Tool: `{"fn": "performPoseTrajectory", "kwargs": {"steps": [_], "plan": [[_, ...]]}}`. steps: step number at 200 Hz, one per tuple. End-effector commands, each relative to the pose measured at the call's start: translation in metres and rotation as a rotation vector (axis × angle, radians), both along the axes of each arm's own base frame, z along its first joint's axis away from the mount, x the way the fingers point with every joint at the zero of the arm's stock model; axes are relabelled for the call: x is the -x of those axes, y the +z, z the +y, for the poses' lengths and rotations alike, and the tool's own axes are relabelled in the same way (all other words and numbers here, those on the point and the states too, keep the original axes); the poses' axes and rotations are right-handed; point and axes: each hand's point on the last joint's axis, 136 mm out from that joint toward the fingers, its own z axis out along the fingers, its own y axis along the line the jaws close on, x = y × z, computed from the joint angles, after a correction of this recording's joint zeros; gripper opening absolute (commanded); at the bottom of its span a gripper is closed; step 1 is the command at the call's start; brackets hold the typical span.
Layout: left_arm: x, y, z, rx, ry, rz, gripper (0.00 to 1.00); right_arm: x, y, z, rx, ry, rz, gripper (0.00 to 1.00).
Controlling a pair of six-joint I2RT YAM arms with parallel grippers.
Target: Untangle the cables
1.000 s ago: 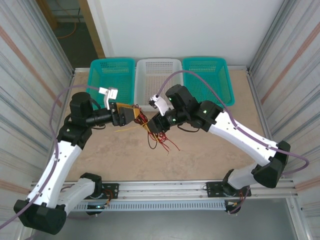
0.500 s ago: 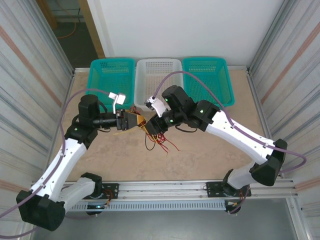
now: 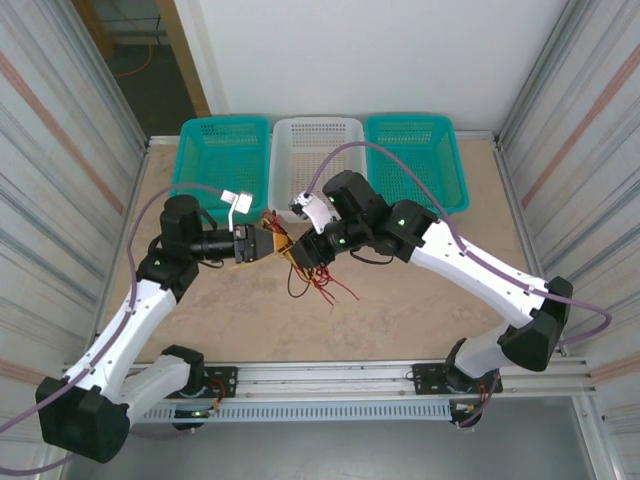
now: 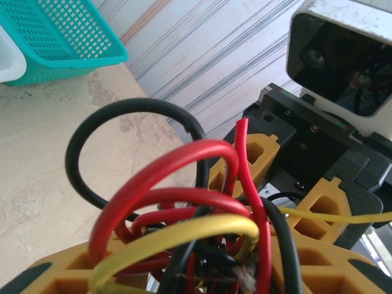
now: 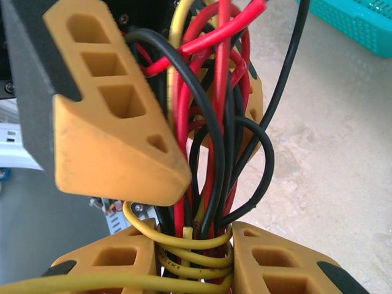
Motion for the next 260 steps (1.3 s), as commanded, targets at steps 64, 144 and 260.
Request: {"fn": "performPoseTrajectory", "kwargs": {"steps": [64,144,260], "plan": [[-0.019,-0.004,0.009,-0.007,0.125,-0.029,0.00,-0.001,0.052,0.002,-0.132,-0.021,-0.134,0.72],[-0.073,-0.017,0.050,-0.091,0.482,0.128,0.00,-0.047,0.065,-0.032,-0.097,-0.380,-0.259,0.97],[-0.057,-0.006,0.035,-0.057,0.342,0.083,0.00,-0.079,0.043,-0.015,0.037,-0.389,-0.035,0.49]]}}
